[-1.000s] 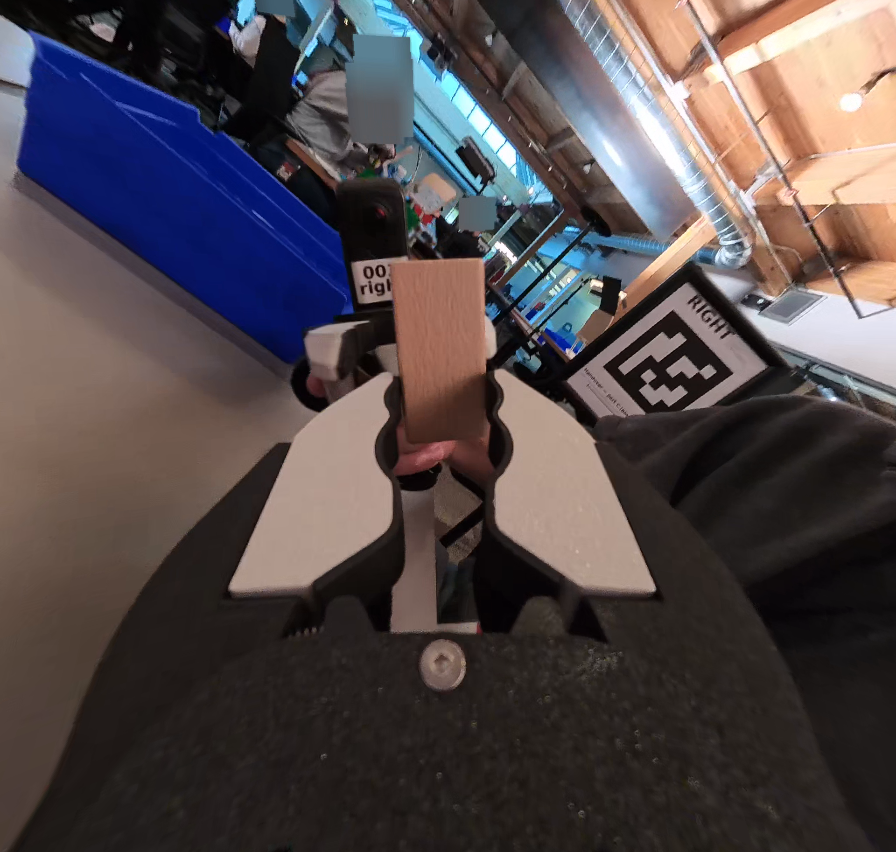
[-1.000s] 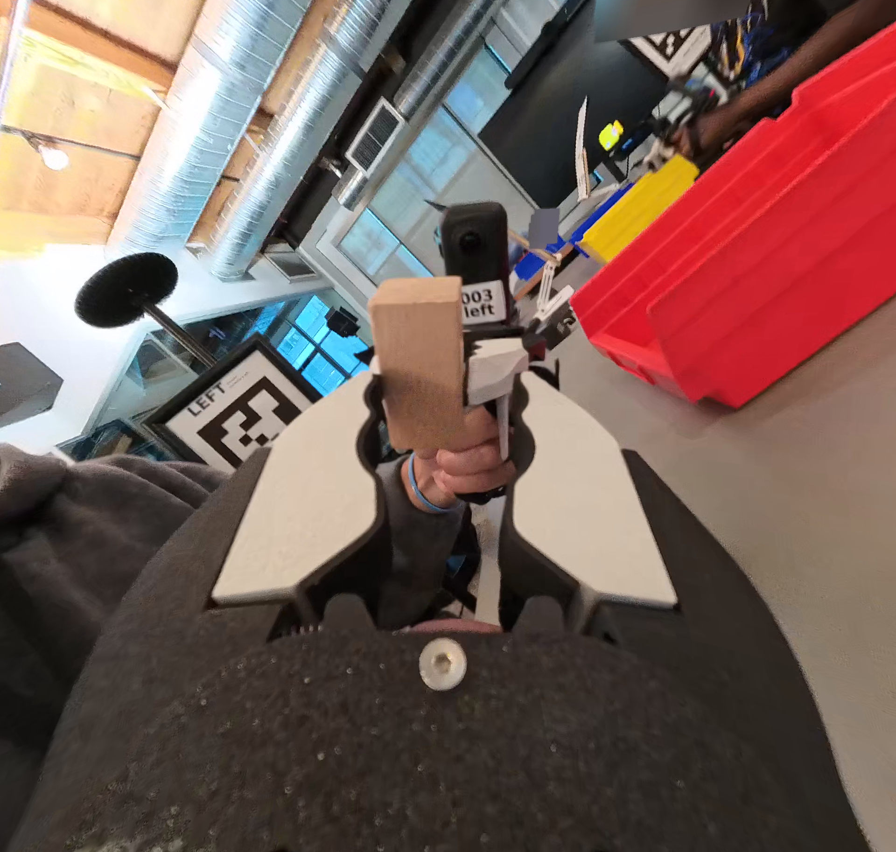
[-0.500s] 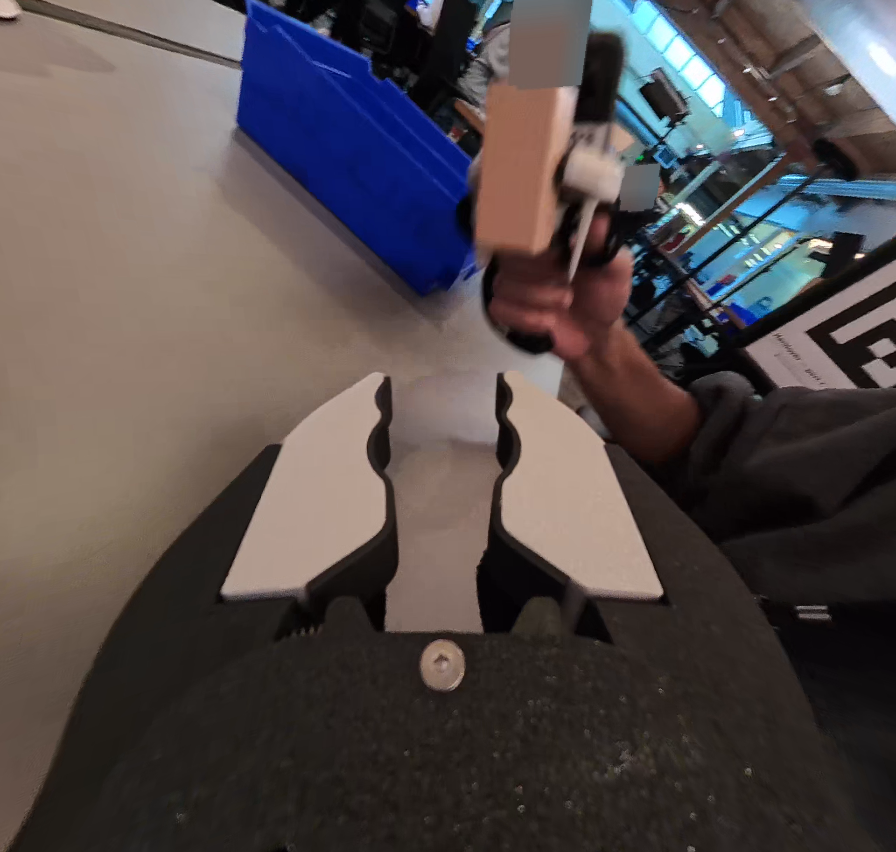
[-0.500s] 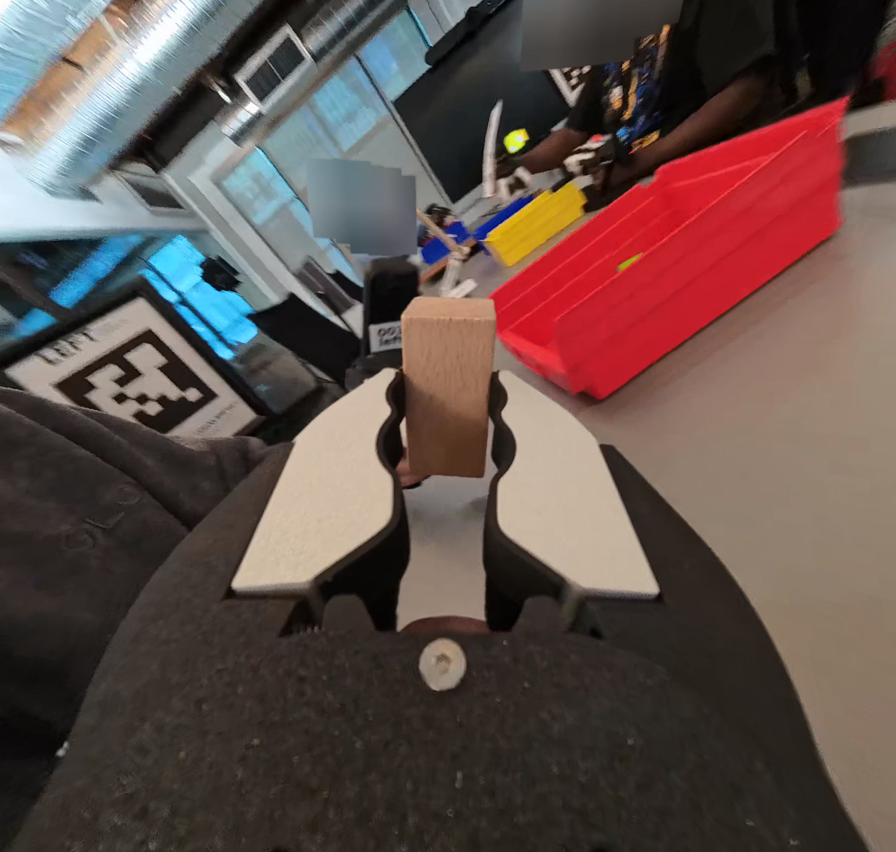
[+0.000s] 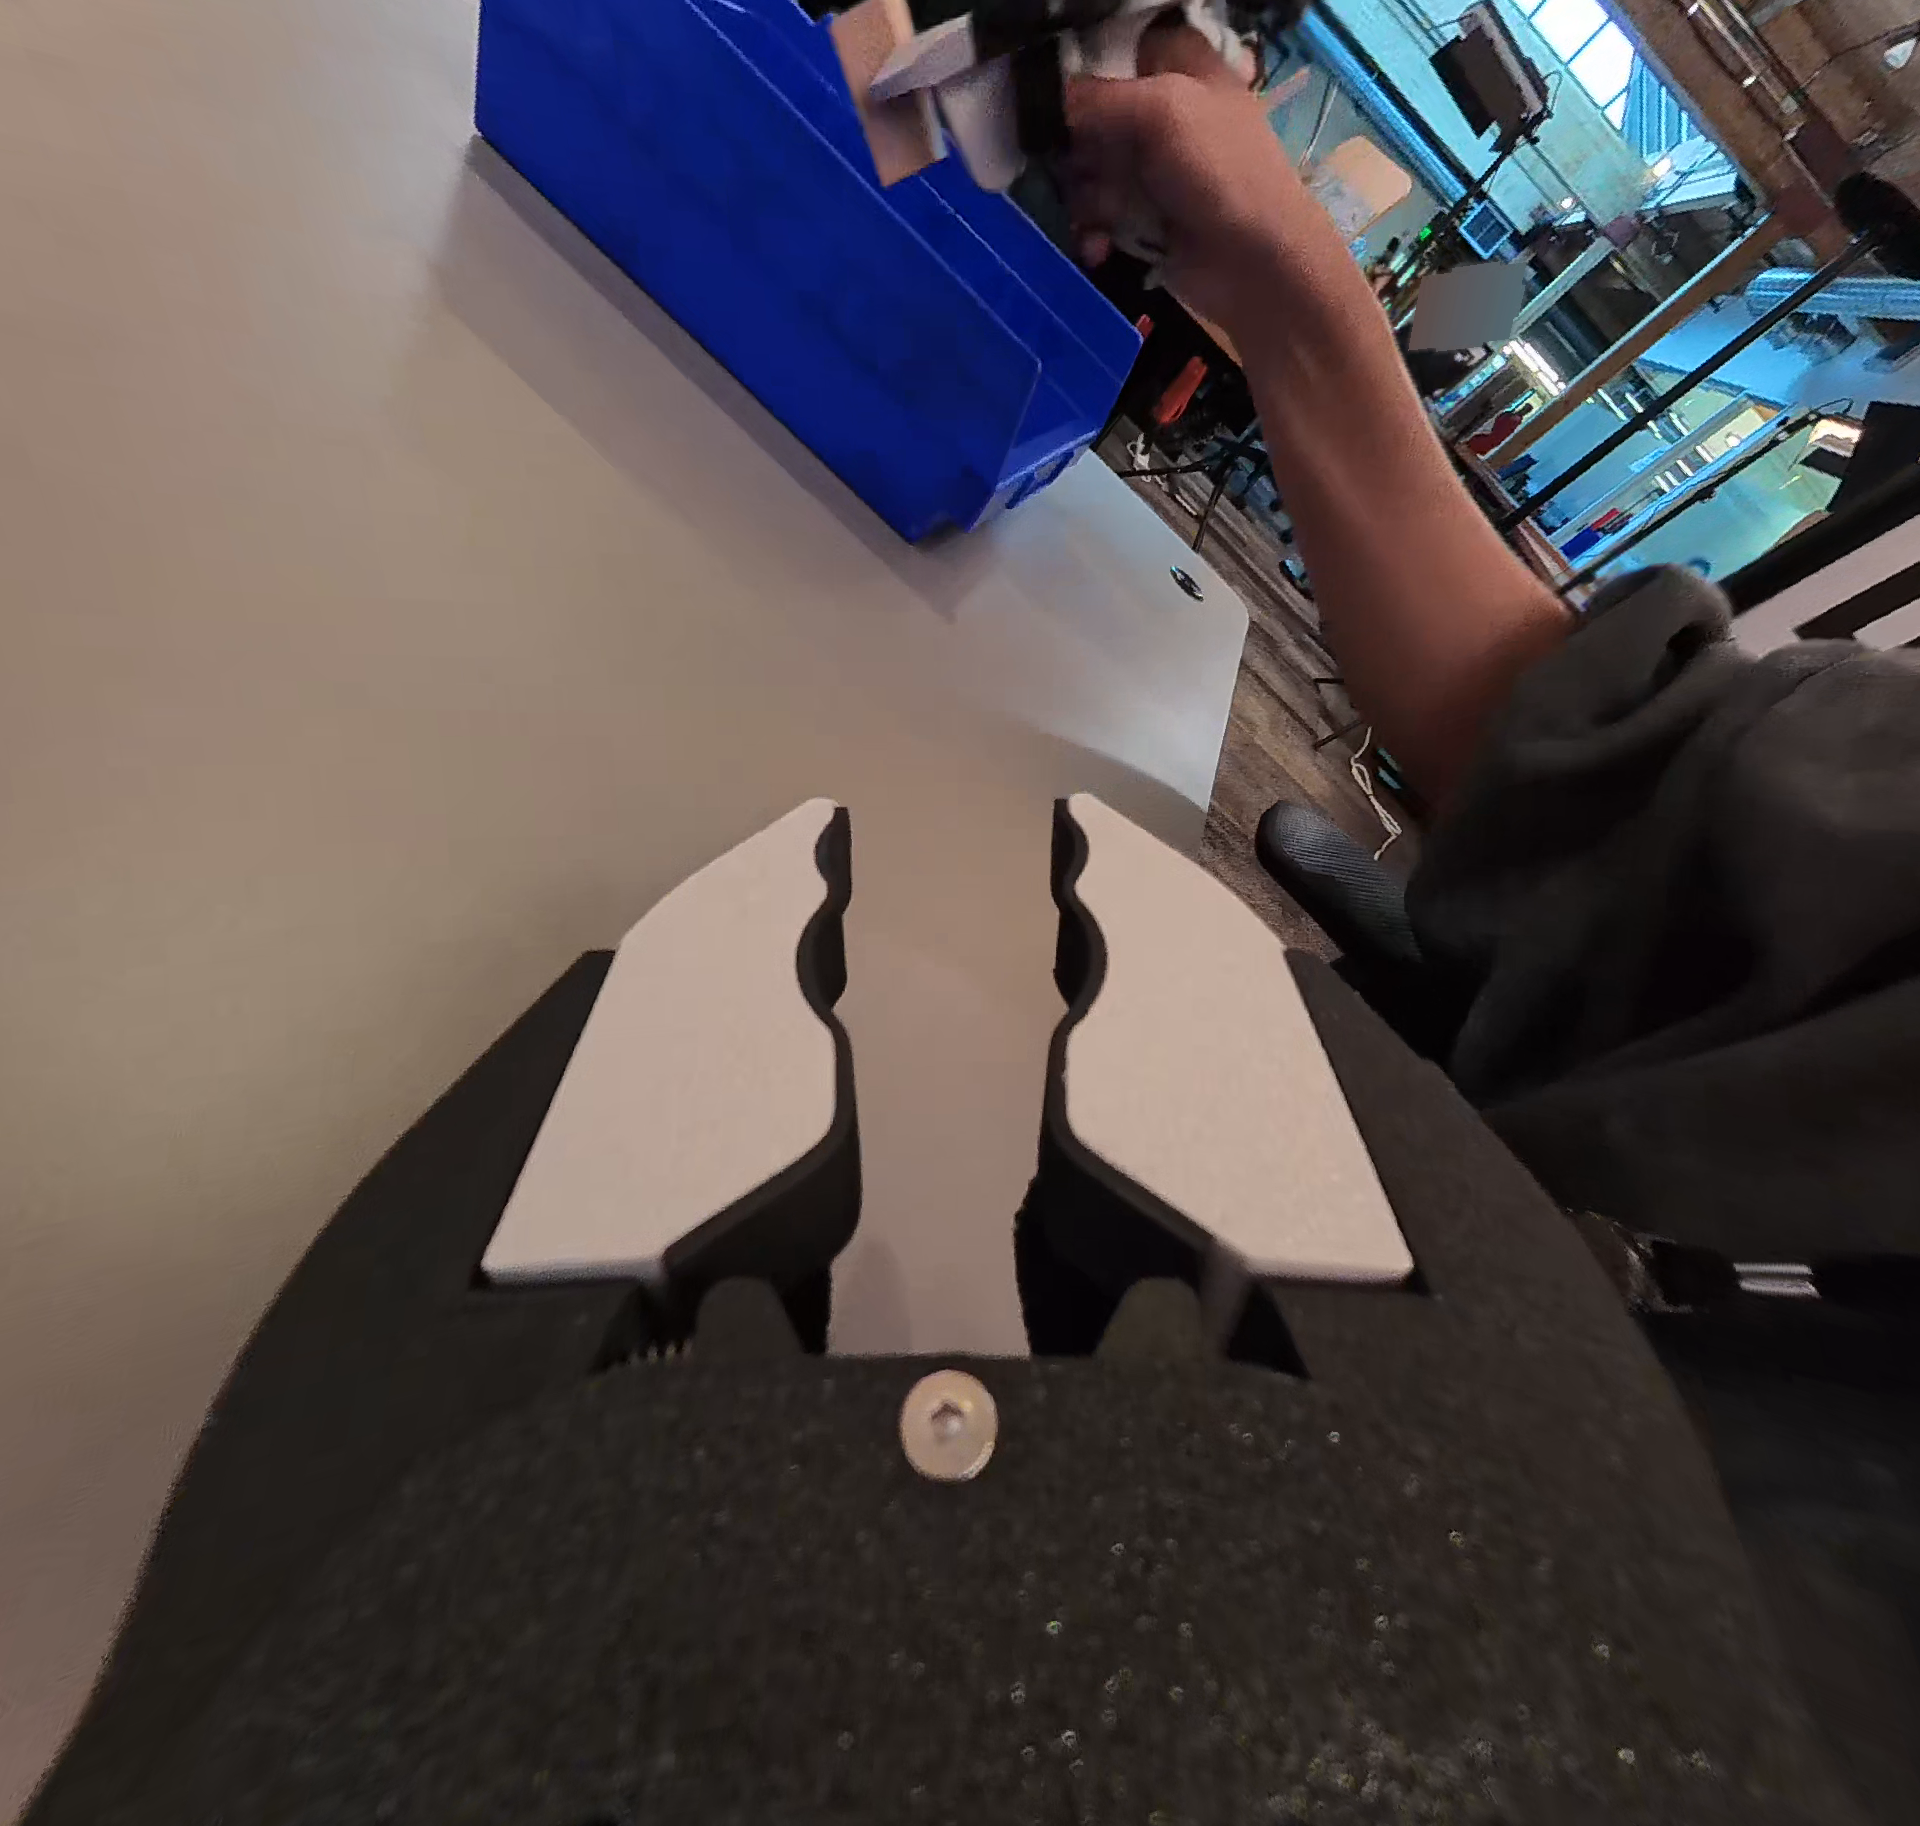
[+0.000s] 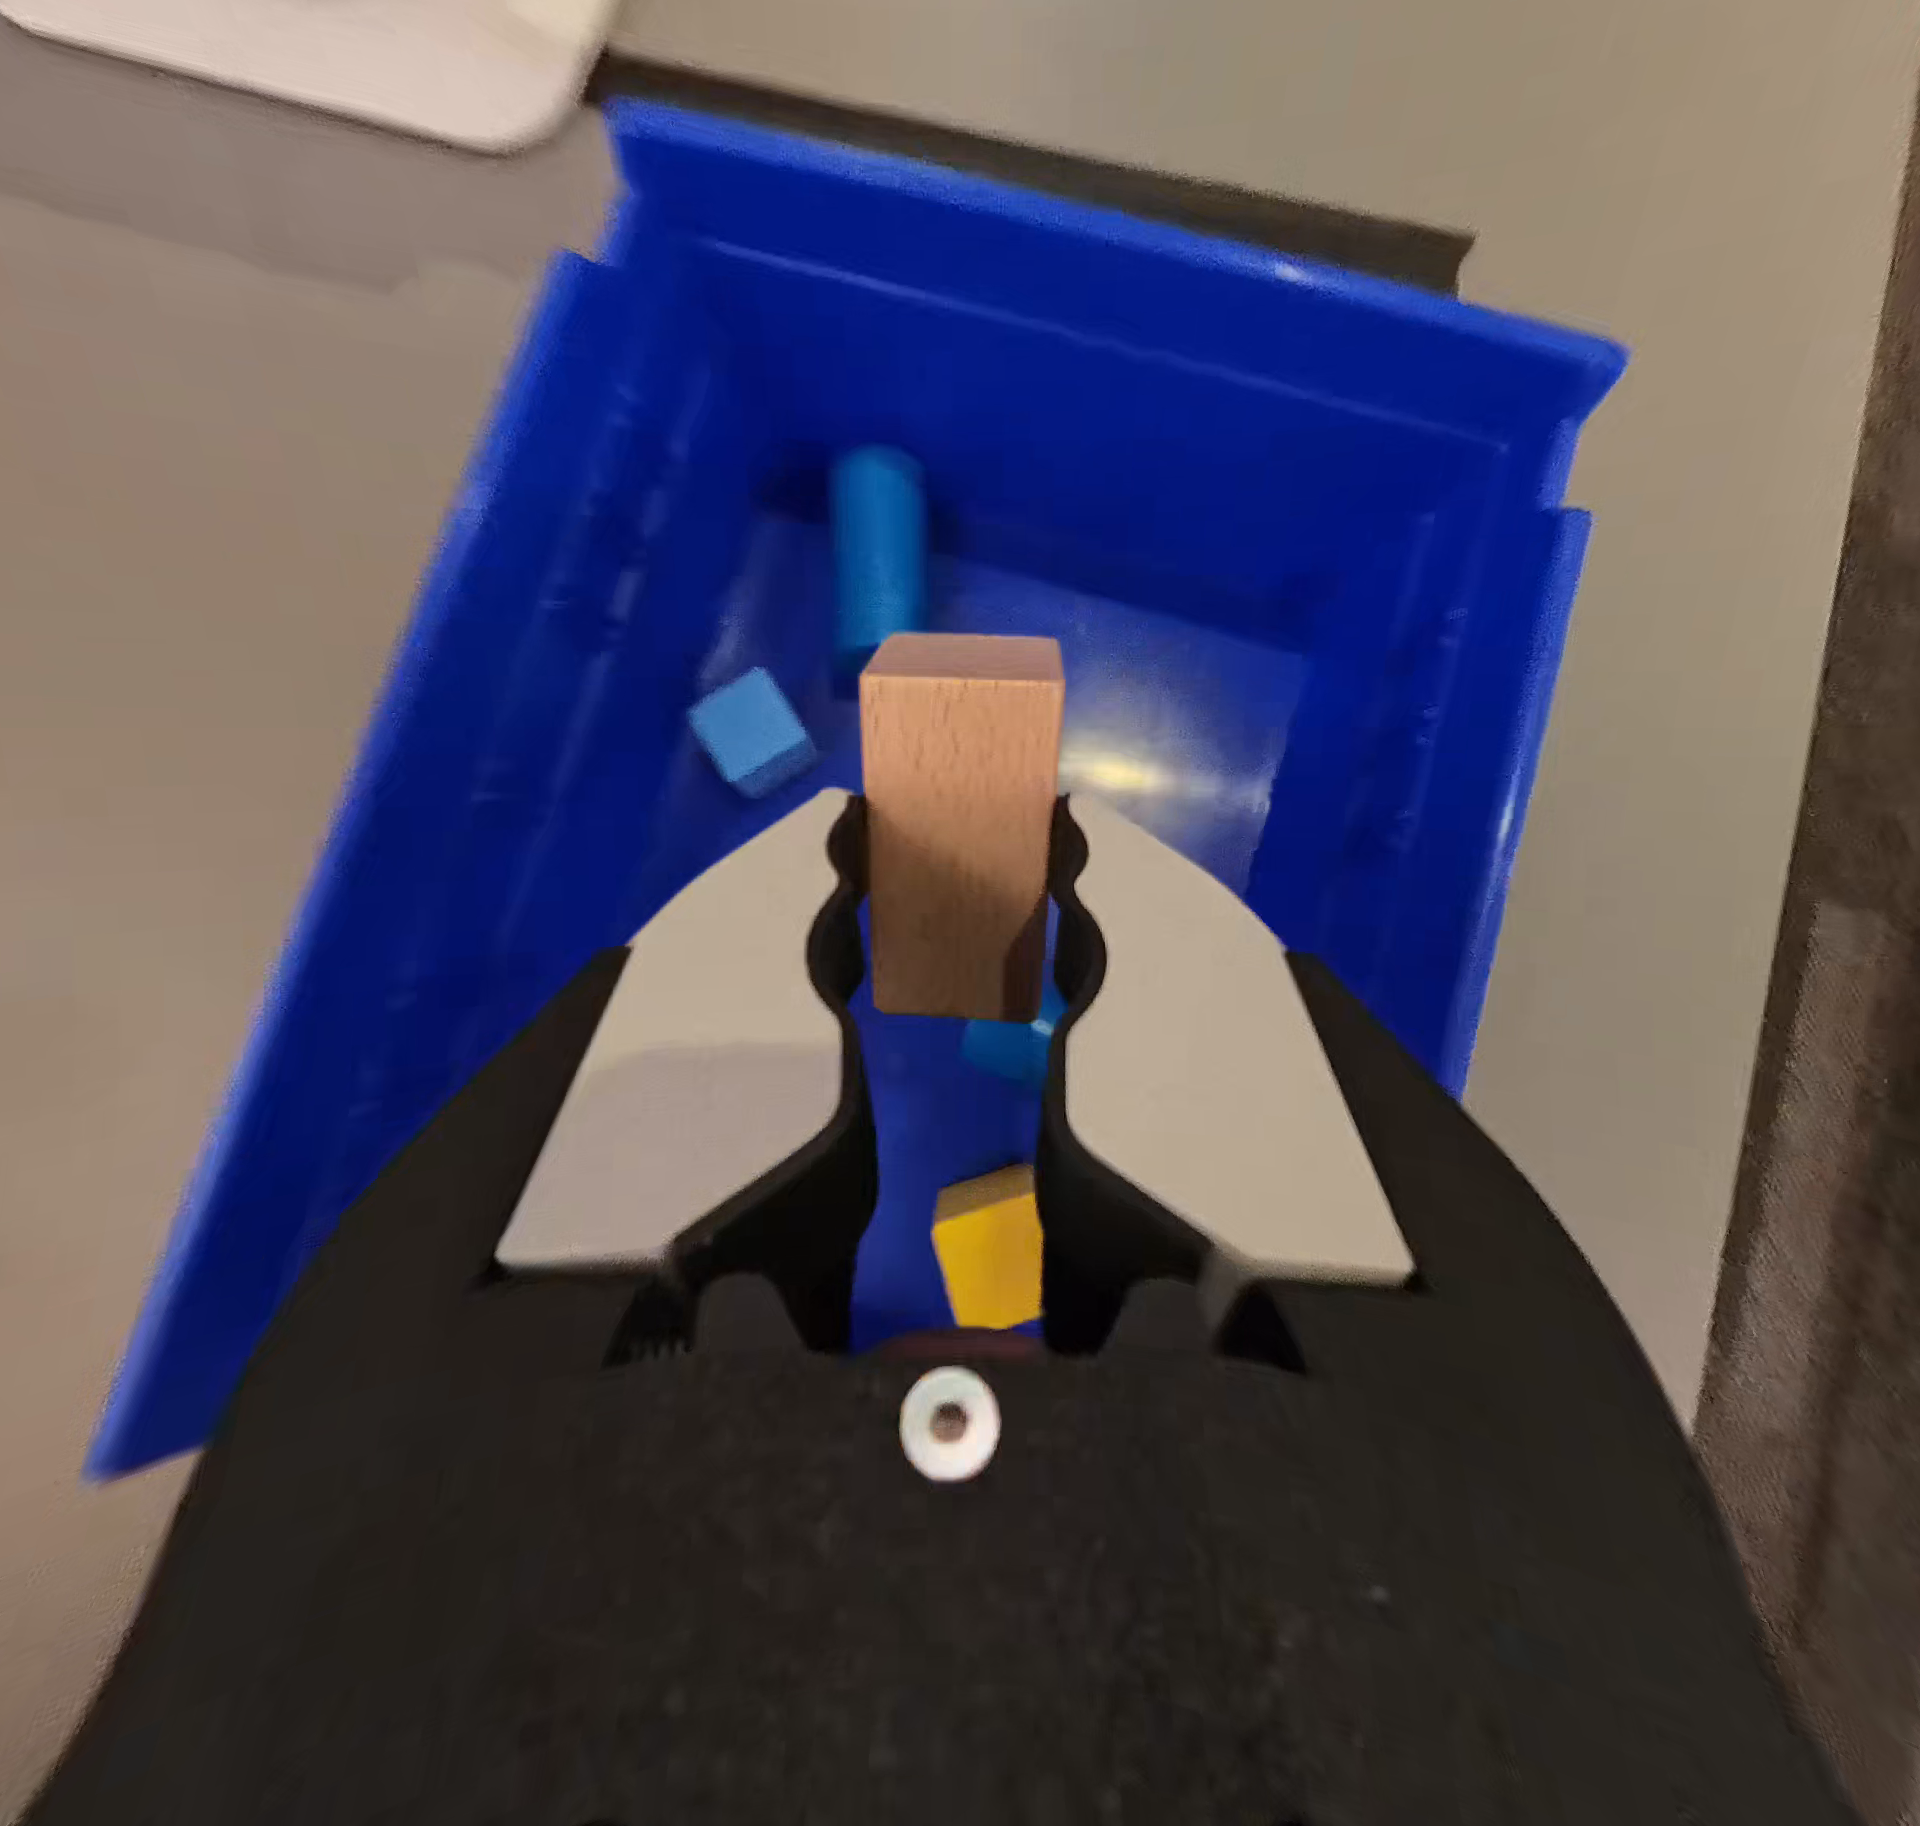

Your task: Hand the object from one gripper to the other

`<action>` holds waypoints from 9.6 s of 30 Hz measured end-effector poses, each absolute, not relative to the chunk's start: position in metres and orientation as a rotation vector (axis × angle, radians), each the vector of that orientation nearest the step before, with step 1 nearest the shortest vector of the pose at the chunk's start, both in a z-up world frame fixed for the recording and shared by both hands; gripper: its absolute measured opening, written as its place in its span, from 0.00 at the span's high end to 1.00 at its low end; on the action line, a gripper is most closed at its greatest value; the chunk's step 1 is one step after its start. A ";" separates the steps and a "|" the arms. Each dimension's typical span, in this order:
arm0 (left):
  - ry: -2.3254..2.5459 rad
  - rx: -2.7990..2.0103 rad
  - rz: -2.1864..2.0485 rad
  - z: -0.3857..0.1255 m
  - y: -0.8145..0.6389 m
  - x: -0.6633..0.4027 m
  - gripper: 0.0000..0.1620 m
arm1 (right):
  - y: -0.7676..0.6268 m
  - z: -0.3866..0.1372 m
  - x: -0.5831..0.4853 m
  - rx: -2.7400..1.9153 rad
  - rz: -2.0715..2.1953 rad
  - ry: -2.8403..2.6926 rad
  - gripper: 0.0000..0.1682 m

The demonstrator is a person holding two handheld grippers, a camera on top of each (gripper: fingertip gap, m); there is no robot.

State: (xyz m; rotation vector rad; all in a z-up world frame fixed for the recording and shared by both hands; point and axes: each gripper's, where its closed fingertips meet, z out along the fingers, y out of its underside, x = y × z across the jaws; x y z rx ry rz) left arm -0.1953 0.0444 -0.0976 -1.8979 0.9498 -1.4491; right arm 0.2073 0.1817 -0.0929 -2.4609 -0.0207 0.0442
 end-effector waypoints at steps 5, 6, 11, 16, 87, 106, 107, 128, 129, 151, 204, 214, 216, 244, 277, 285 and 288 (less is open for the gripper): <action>1.004 -1.928 -1.396 -0.108 0.042 -0.192 0.78 | 0.225 -0.132 0.225 -2.670 0.059 0.049 0.80; 1.006 -1.928 -1.400 -0.107 0.041 -0.191 0.78 | 0.234 -0.136 0.226 -2.692 0.060 0.072 0.80; 1.029 -1.944 -1.360 -0.112 0.040 -0.192 0.78 | 0.258 -0.165 0.222 -2.810 0.050 0.134 0.80; 1.033 -1.942 -1.361 -0.111 0.038 -0.196 0.78 | 0.251 -0.185 0.224 -2.911 -0.023 0.182 0.80; 1.448 -2.775 0.418 -0.179 0.362 -0.416 0.44 | 0.007 -0.142 0.009 -1.996 0.474 -0.152 0.74; 2.213 -2.056 0.730 -0.177 0.384 -0.424 0.72 | 0.007 -0.145 0.009 -2.020 0.444 -0.160 0.75; 2.217 -2.050 0.734 -0.178 0.384 -0.424 0.72 | 0.006 -0.146 0.010 -2.020 0.450 -0.153 0.75; 1.662 -1.814 0.215 -0.088 0.328 -0.395 0.77 | 0.025 -0.111 -0.011 -1.933 0.610 -0.218 0.77; 1.606 -1.774 0.131 -0.075 0.318 -0.383 0.77 | 0.031 -0.100 -0.022 -1.906 0.693 -0.227 0.77; 1.502 -1.323 -0.518 -0.034 0.125 -0.152 0.77 | 0.121 -0.023 -0.172 -1.590 1.868 -0.281 0.57; 1.191 -1.731 -0.841 -0.115 0.035 -0.202 0.66 | 0.140 -0.100 0.205 -2.569 -0.289 -0.503 0.55; 1.071 -1.723 -0.746 -0.101 0.060 -0.224 0.64 | 0.028 -0.090 0.025 -2.067 0.386 -0.350 0.65; 1.013 -1.742 -0.698 -0.091 0.076 -0.237 0.64 | 0.006 -0.109 0.004 -2.037 0.467 -0.320 0.65; 1.049 -2.778 0.243 -0.144 0.425 -0.407 0.65 | -0.016 -0.146 0.001 -2.039 0.493 -0.311 0.66; 0.968 -2.576 -0.497 -0.098 0.387 -0.392 0.81 | -0.014 -0.136 -0.005 -1.993 0.585 -0.317 0.67; 0.866 -2.038 -1.456 -0.006 0.267 -0.292 0.82 | 0.040 -0.085 -0.046 -1.689 0.516 -0.673 0.65; 0.854 -1.936 -1.720 0.006 0.217 -0.241 0.82 | 0.069 -0.054 -0.079 -1.579 0.538 -0.819 0.65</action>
